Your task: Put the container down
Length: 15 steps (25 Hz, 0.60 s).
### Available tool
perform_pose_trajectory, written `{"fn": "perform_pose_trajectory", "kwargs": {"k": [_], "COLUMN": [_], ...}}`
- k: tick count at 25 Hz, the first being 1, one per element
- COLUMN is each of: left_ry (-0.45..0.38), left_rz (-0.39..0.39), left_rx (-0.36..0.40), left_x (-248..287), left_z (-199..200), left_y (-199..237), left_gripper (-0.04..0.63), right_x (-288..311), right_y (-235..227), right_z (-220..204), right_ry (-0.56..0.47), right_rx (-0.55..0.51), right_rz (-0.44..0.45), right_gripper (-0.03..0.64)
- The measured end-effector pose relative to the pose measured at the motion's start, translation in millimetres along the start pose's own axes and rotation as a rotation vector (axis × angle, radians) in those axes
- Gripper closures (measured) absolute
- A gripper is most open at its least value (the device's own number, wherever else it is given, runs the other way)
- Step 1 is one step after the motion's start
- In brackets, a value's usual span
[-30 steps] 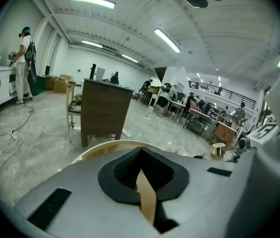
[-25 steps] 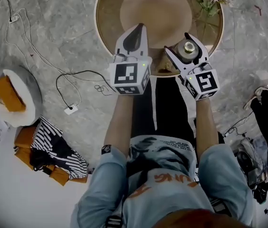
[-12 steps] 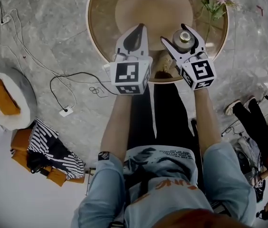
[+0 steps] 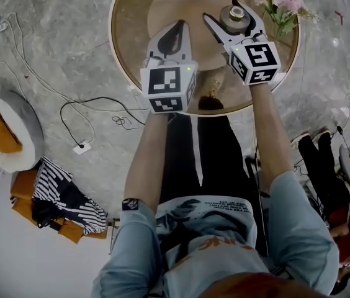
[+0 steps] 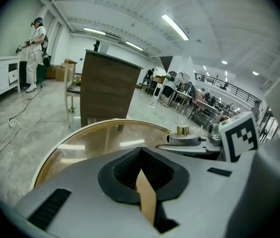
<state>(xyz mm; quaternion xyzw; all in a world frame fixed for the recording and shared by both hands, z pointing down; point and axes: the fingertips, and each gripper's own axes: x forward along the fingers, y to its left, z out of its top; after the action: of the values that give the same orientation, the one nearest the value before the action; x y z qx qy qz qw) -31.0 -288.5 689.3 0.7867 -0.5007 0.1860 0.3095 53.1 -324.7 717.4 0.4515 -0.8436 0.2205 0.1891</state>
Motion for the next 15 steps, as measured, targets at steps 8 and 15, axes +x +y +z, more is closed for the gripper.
{"fn": "perform_pose_trajectory", "kwargs": {"k": [8, 15], "left_ry": [0.012, 0.001], "left_rz": [0.017, 0.028], "left_rx": [-0.006, -0.073], "left_x": [12.6, 13.6], "left_z": [10.0, 18.6], "left_y": [24.9, 34.6], "left_gripper": [0.569, 0.569], "right_x": [65.6, 106.3], "right_y": [-26.1, -32.5], "right_z": [23.3, 33.0], "right_ry": [0.008, 0.024], "right_rx": [-0.07, -0.116], "right_rz": [-0.026, -0.035], "right_gripper": [0.258, 0.258]}}
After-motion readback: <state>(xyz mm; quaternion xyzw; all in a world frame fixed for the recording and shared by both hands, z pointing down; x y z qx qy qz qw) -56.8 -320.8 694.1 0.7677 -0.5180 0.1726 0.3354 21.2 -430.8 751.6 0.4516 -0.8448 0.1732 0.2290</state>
